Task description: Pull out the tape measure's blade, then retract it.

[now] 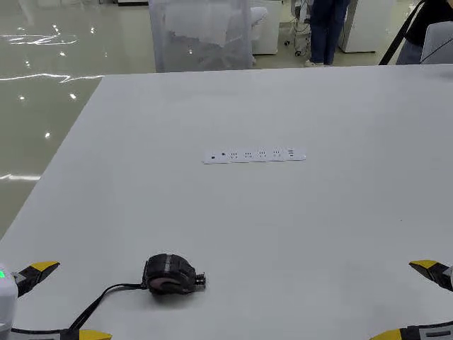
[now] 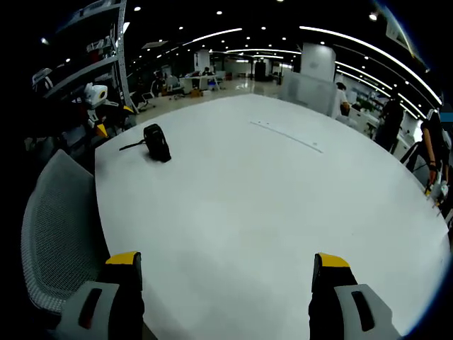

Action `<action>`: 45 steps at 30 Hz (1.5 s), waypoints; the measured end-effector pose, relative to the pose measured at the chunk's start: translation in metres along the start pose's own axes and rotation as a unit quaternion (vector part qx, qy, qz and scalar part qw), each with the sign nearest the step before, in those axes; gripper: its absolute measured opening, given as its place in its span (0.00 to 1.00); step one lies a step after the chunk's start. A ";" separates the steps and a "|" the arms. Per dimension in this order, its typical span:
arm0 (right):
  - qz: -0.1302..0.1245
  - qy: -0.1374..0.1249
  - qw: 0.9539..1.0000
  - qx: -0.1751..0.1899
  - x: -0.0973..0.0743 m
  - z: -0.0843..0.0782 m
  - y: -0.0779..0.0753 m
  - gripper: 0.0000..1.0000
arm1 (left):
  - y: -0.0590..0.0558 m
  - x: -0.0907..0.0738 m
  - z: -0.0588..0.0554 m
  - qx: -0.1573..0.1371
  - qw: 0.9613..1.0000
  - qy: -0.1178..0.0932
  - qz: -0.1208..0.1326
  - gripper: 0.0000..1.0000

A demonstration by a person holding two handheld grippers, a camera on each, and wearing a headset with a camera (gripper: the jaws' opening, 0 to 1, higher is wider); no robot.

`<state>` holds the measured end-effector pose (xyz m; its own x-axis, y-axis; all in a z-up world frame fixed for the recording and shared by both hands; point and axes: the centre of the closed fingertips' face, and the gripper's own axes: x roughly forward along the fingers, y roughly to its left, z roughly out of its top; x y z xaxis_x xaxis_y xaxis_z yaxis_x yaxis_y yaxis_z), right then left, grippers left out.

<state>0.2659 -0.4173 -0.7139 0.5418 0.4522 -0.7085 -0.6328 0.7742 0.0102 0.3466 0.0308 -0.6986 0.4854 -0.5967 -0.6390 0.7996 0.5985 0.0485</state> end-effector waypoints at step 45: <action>0.076 -0.021 0.991 -0.105 0.052 0.054 0.019 1.00 | -0.014 0.068 0.076 0.161 0.981 -0.006 -0.109 0.99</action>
<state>0.3120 -0.3550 -0.7119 0.4500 0.5781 -0.6807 -0.8083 0.5877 -0.0353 0.3955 -0.0586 -0.6838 0.2929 -0.6987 -0.6527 0.9542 0.2568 0.1533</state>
